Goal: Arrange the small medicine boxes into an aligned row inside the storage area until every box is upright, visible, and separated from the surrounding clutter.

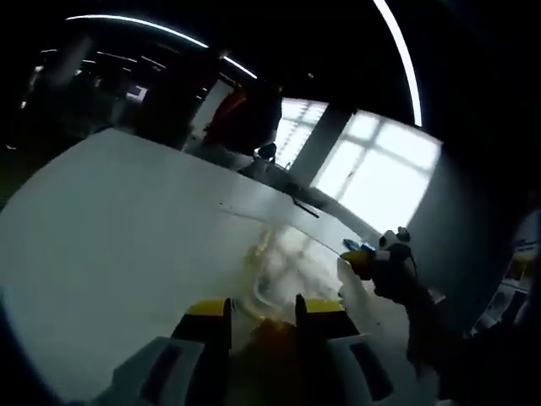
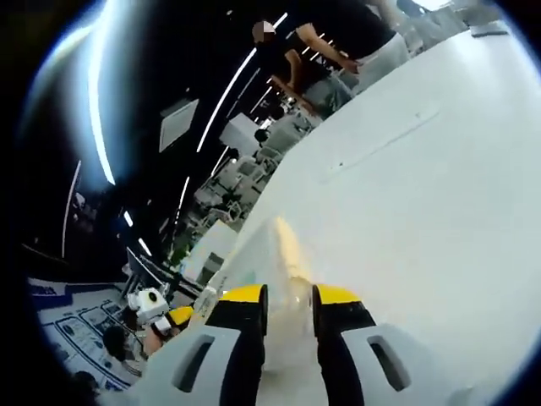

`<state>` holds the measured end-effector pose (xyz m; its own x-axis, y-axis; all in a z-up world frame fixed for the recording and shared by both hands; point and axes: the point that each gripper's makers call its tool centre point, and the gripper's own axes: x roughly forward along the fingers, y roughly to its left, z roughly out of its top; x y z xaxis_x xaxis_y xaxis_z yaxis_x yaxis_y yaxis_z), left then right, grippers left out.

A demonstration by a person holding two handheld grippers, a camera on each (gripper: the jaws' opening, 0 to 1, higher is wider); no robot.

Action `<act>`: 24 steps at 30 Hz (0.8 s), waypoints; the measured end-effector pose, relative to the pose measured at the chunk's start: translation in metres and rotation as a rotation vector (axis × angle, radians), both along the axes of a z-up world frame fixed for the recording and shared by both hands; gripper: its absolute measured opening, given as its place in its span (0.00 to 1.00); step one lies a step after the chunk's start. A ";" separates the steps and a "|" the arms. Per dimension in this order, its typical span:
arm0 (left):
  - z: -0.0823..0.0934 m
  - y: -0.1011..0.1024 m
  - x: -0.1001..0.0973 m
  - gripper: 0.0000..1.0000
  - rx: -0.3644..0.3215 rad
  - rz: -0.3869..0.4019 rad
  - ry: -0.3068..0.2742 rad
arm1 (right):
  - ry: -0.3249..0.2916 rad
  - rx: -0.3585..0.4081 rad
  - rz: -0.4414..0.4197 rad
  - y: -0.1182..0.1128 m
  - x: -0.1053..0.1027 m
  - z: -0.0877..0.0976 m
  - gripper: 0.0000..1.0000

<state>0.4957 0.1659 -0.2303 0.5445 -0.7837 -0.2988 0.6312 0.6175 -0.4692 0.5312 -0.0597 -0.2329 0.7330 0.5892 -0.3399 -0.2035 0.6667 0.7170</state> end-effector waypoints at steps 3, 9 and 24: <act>-0.002 0.001 -0.006 0.29 0.000 0.004 0.006 | 0.016 0.004 0.009 -0.001 0.012 -0.001 0.19; -0.002 -0.011 -0.030 0.30 0.030 0.035 -0.006 | 0.035 -0.053 0.033 0.003 0.042 0.002 0.21; -0.003 -0.037 -0.072 0.33 0.065 0.034 0.003 | 0.015 -0.080 0.143 0.030 0.050 -0.004 0.24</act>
<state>0.4239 0.1289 -0.2333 0.5694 -0.7438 -0.3500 0.6083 0.6676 -0.4292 0.5807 -0.0299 -0.2370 0.6381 0.6578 -0.4001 -0.2905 0.6869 0.6661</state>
